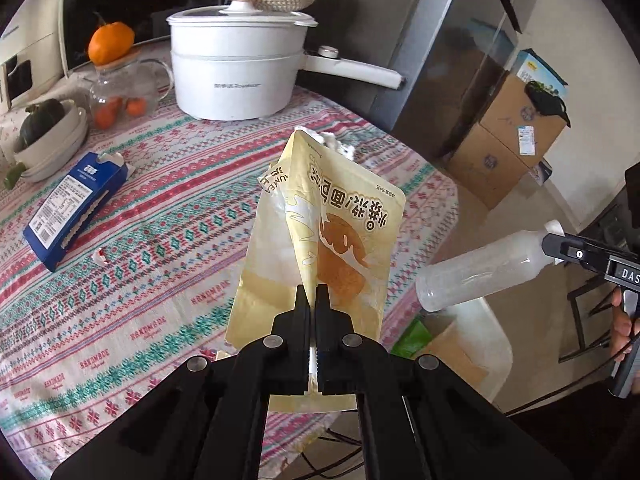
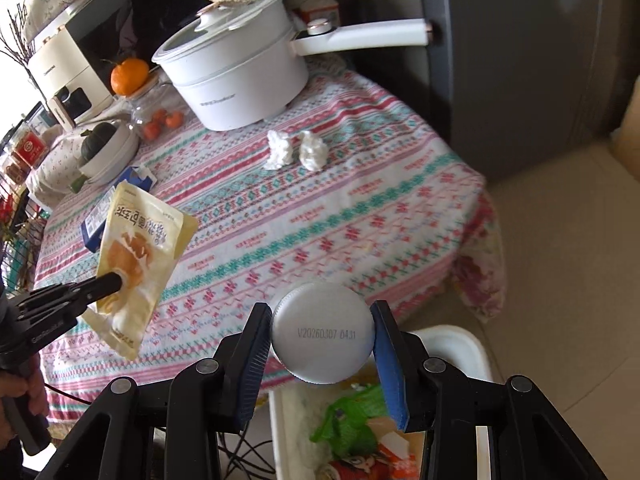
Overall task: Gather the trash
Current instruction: 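Carry the wrapper and bottle over the white bin and open both grippers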
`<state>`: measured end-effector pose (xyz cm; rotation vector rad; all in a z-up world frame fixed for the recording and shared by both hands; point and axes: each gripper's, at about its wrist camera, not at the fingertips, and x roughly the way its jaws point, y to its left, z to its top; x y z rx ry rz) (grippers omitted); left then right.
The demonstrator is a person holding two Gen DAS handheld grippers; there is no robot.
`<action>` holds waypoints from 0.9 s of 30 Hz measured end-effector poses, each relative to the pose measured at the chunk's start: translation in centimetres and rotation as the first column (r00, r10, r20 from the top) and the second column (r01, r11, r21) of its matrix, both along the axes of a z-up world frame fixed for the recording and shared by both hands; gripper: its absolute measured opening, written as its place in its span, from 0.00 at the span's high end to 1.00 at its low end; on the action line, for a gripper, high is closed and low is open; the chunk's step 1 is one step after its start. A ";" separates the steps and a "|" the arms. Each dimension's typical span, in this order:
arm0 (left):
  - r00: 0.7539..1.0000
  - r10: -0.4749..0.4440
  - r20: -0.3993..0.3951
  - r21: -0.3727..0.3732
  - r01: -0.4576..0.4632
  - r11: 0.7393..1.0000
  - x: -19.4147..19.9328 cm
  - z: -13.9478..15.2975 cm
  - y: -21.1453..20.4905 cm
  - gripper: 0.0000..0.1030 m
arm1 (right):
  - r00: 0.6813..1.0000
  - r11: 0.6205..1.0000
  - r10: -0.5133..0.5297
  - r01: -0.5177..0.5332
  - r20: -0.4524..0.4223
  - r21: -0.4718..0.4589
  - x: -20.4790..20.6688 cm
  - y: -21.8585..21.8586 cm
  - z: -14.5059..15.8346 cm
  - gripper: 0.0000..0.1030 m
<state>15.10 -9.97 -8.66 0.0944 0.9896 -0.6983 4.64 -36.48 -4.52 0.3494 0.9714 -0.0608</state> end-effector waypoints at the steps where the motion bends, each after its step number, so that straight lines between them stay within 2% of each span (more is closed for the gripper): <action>1: 1.000 -0.025 0.000 0.000 0.025 1.000 -0.8 0.2 -0.6 0.99 | 1.000 1.000 -0.004 0.004 0.001 -0.011 -0.8 -0.1 0.1 0.57; 7: 0.984 -0.178 -0.025 0.015 0.178 0.984 -5.1 -0.2 -4.6 0.99 | 0.999 0.997 -0.033 0.033 -0.001 -0.073 -4.8 -0.8 0.2 0.57; 12: 0.962 -0.268 -0.054 0.054 0.271 0.961 -7.7 -1.8 -7.4 0.99 | 0.997 0.992 -0.053 0.046 -0.055 -0.117 -6.6 -1.8 -0.8 0.57; 21: 0.930 -0.351 -0.110 0.110 0.363 0.925 -10.1 -4.6 -10.8 0.99 | 0.965 0.991 -0.072 0.040 -0.253 -0.130 -6.3 -3.0 -5.3 0.56; 23: 0.925 -0.359 -0.123 0.123 0.374 0.919 -10.5 -5.2 -11.2 0.99 | 0.964 0.992 -0.088 0.063 -0.252 -0.106 -6.5 -3.6 -5.3 0.56; 27: 0.917 -0.373 -0.143 0.143 0.392 0.909 -11.0 -6.4 -12.1 0.98 | 0.971 0.991 -0.106 0.085 -0.212 -0.106 -6.8 -3.9 -4.4 0.46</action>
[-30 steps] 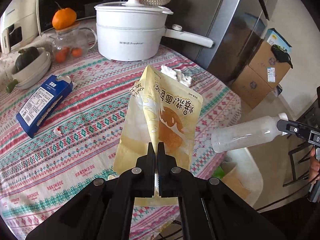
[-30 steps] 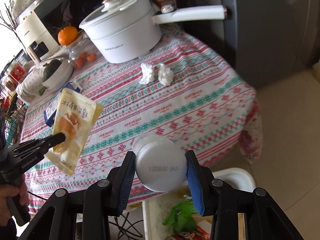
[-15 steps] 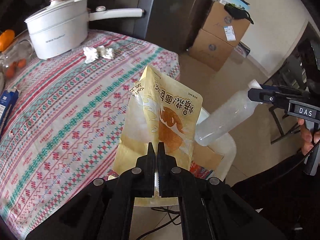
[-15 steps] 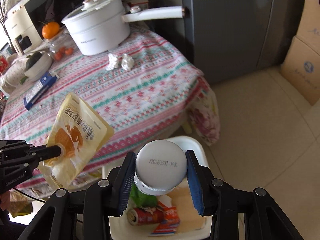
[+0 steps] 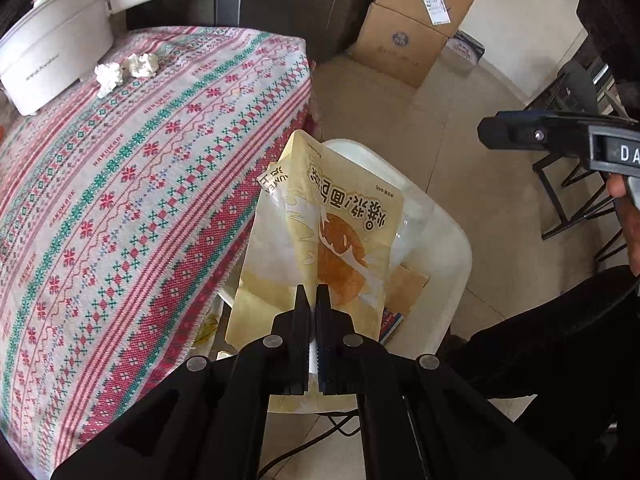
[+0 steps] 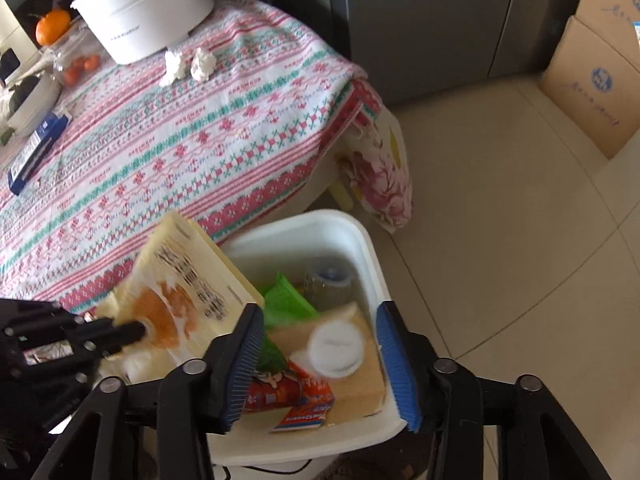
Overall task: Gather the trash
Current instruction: 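Carry the wrapper and bottle over the white bin and open both grippers, then move both open grippers back over the table toward the biscuit box and tissue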
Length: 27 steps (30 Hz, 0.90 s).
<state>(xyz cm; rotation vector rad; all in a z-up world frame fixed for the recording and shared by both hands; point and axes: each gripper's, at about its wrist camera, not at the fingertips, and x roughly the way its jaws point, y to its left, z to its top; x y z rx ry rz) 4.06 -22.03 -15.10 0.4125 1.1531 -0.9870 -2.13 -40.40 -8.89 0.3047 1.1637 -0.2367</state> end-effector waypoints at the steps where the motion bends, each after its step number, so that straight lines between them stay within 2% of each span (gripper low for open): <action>1: 1.000 -0.003 -0.003 0.004 0.003 1.000 0.0 -0.3 -0.2 0.98 | 1.000 1.000 -0.001 0.001 0.004 -0.004 0.0 0.0 0.1 0.46; 5: 1.000 -0.023 -0.001 0.005 0.023 1.000 -0.4 -1.2 -0.8 0.98 | 1.000 1.000 -0.006 0.006 0.002 -0.002 0.1 0.0 0.1 0.46; 9: 0.999 -0.040 0.028 0.019 0.039 0.999 -0.7 -1.4 -1.3 0.91 | 1.000 1.000 -0.014 0.014 0.007 -0.004 0.1 -0.2 0.2 0.45; 13: 0.999 -0.029 0.014 0.012 0.029 0.999 -0.2 -0.9 -1.2 0.65 | 1.000 1.000 -0.028 0.028 0.008 -0.006 0.1 -0.4 0.3 0.41; 14: 1.000 -0.024 0.008 0.006 0.024 1.000 -0.1 -0.7 -1.0 0.61 | 1.000 1.000 -0.030 0.030 0.009 -0.007 0.1 -0.3 0.3 0.39; 16: 1.000 -0.012 0.008 -0.007 0.012 1.000 0.1 -0.1 -0.6 0.46 | 0.999 1.000 -0.030 0.030 0.014 -0.005 0.2 -0.3 0.5 0.38; 19: 1.000 0.009 0.012 -0.021 -0.009 1.000 0.5 0.9 0.1 0.43 | 0.999 1.000 -0.030 0.030 0.023 -0.003 0.4 -0.1 0.7 0.36; 27: 0.988 0.147 0.042 -0.044 -0.145 0.989 3.4 3.5 3.7 0.33 | 0.999 1.000 -0.025 0.025 0.042 0.001 1.6 0.8 1.3 0.33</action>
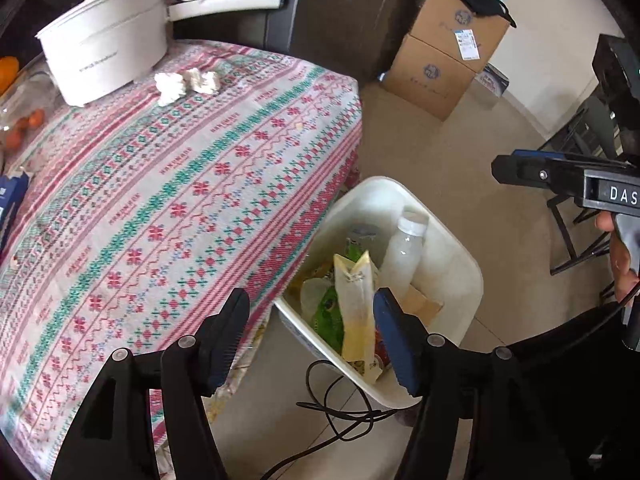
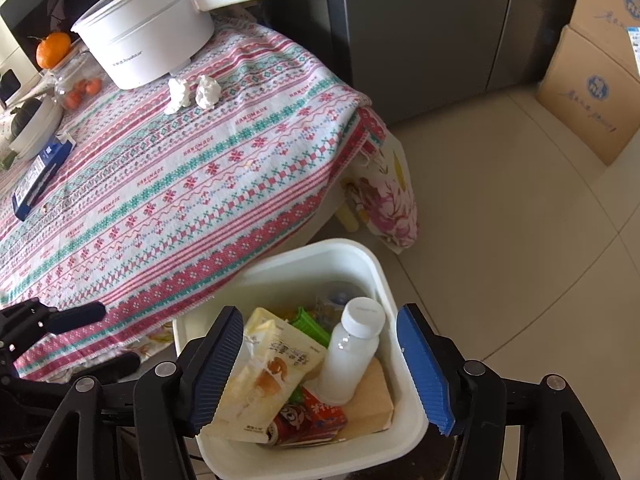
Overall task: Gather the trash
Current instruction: 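Move both open grippers back over the table toward the biscuit box and tissue, then grasp the blue biscuit box with the left gripper while the right grasps the crumpled tissue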
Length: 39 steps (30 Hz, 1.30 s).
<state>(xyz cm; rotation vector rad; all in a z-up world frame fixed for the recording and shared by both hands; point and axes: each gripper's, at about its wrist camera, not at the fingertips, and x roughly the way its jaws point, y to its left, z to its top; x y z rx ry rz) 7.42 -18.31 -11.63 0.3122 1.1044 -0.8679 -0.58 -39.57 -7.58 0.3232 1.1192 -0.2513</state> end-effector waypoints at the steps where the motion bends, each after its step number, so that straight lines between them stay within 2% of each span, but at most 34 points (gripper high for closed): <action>1: 1.000 0.020 0.007 0.001 -0.020 1.000 0.4 0.3 0.6 0.31 | 1.000 1.000 0.001 -0.001 0.003 0.000 0.2 0.1 0.1 0.33; 7: 0.991 0.123 0.056 0.016 -0.124 0.992 2.8 1.6 4.0 0.21 | 0.999 1.000 0.028 -0.028 0.037 0.006 2.5 2.0 1.1 0.30; 16: 0.966 0.243 0.088 0.025 -0.246 0.969 7.0 3.0 9.9 0.17 | 0.996 0.996 0.077 -0.080 0.052 0.049 8.7 5.3 1.1 0.27; 21: 0.941 0.322 0.109 0.036 -0.327 0.944 10.3 3.4 13.9 0.17 | 0.998 0.985 0.050 -0.055 0.032 0.164 14.3 5.5 -1.0 0.26; 29: 0.896 0.414 0.160 0.030 -0.423 0.905 15.9 3.0 20.0 0.17 | 0.999 0.971 -0.033 0.030 0.009 0.237 23.3 4.1 -5.8 0.26; 36: 0.875 0.448 0.183 0.042 -0.463 0.886 20.3 0.7 24.0 0.17 | 0.995 0.956 -0.100 0.099 -0.009 0.276 29.4 2.7 -9.3 0.26; 39: 0.875 0.442 0.196 0.060 -0.461 0.885 21.8 -0.2 24.7 0.17 | 0.995 0.965 -0.098 0.099 -0.019 0.244 31.4 3.0 -10.1 0.26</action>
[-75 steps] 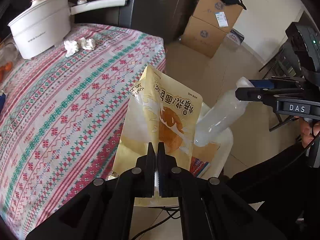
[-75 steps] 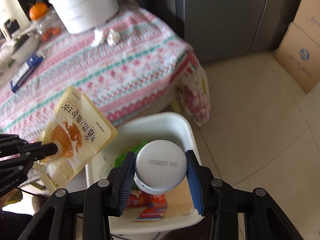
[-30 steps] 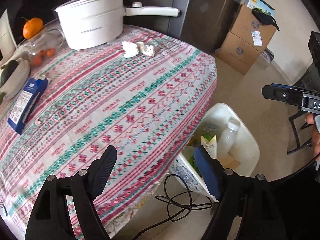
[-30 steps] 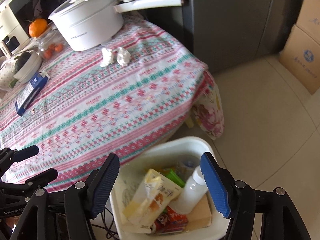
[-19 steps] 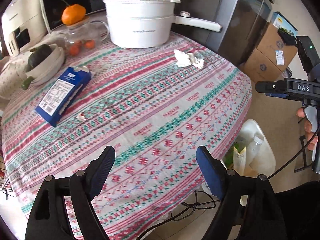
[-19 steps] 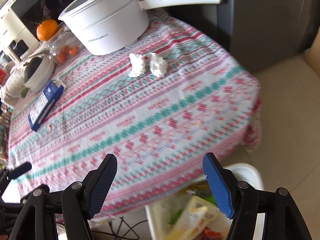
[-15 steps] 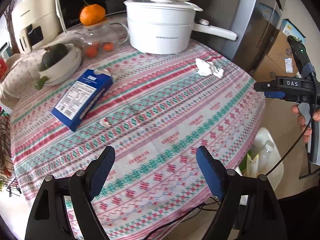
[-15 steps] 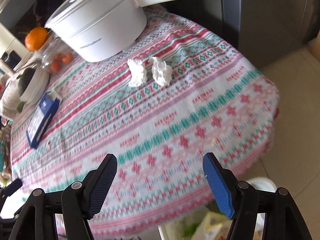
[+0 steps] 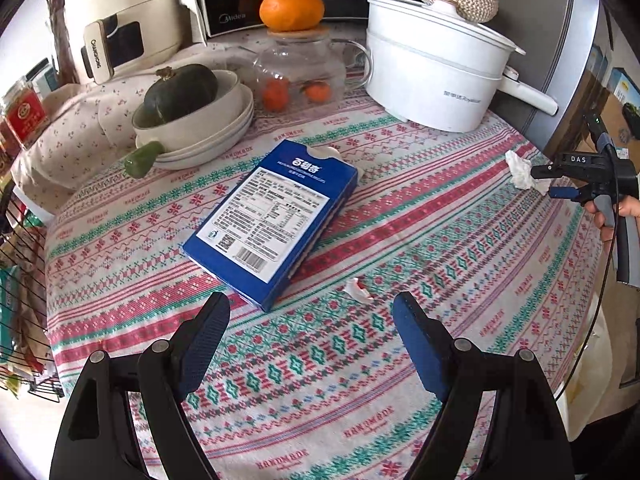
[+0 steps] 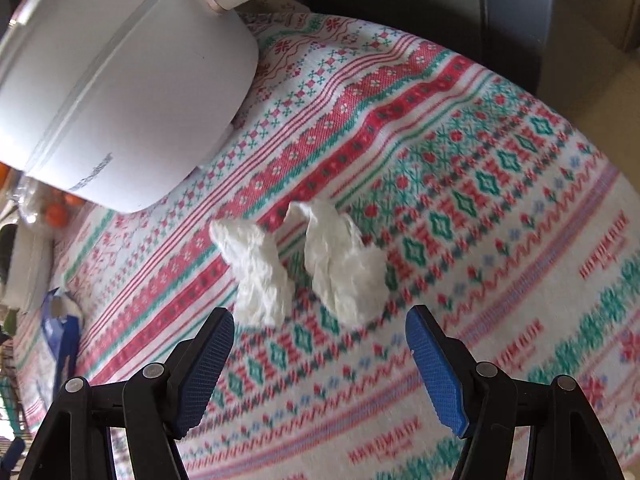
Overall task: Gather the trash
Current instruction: 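Grasp the blue biscuit box with the left gripper while the right grasps the crumpled tissue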
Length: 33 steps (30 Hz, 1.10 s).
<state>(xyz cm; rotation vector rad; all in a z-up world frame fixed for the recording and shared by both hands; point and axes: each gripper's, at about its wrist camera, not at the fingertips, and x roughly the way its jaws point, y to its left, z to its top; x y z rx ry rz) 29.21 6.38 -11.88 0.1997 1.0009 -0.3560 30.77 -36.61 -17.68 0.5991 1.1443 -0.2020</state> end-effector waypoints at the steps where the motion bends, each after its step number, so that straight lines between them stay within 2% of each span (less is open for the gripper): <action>1: 1.000 -0.005 0.001 0.008 0.005 1.000 0.5 -0.3 0.1 0.17 | 1.000 1.000 0.004 -0.004 -0.006 -0.014 0.5 0.1 -0.3 0.26; 7: 0.999 -0.033 0.009 0.058 0.032 0.998 3.4 -1.6 -0.1 0.14 | 0.999 0.989 0.035 -0.038 -0.022 -0.140 2.4 1.8 -0.9 0.27; 8: 0.999 -0.042 0.013 0.069 0.041 0.997 3.8 -1.7 -0.3 0.14 | 0.999 0.985 0.045 -0.049 -0.025 -0.168 2.5 2.3 -0.9 0.34; 9: 0.999 -0.051 0.018 0.080 0.050 0.996 4.3 -1.8 -0.5 0.14 | 0.997 0.977 0.067 -0.071 -0.026 -0.200 2.6 2.9 -0.9 0.47; 10: 0.998 -0.062 0.021 0.089 0.060 0.994 4.7 -2.0 -0.7 0.14 | 0.995 0.973 0.093 -0.095 -0.020 -0.212 2.9 3.3 -0.8 0.53; 11: 0.997 -0.072 0.023 0.100 0.070 0.993 5.3 -2.1 -1.0 0.14 | 0.992 0.970 0.124 -0.124 -0.012 -0.211 3.1 3.9 -0.9 0.64; 14: 0.995 -0.098 0.006 0.130 0.096 0.987 7.2 -2.7 -1.6 0.14 | 0.985 0.955 0.173 -0.172 -0.015 -0.242 3.2 5.0 -0.8 0.74; 17: 0.993 -0.116 -0.036 0.136 0.119 0.984 9.2 -3.3 -1.8 0.14 | 0.980 0.947 0.199 -0.197 -0.018 -0.252 3.1 5.5 -0.8 0.76; 21: 0.986 -0.146 -0.081 0.149 0.157 0.976 10.9 -4.4 -2.2 0.12 | 0.976 0.952 0.216 -0.213 -0.014 -0.219 2.6 5.4 -0.6 0.76; 27: 0.980 -0.174 -0.098 0.259 0.194 0.946 11.6 -6.0 -3.3 0.03 | 0.968 0.952 0.252 -0.250 -0.015 -0.175 0.9 5.1 -0.3 0.76; 29: 0.981 -0.164 -0.107 0.261 0.187 0.947 12.1 -6.2 -3.2 0.00 | 0.964 0.949 0.265 -0.263 -0.015 -0.172 -0.1 5.2 -0.1 0.76; 33: 0.990 -0.079 -0.120 0.206 0.103 0.973 13.0 -6.5 -2.1 0.00 | 0.956 0.941 0.292 -0.290 -0.012 -0.174 -1.6 5.3 0.8 0.76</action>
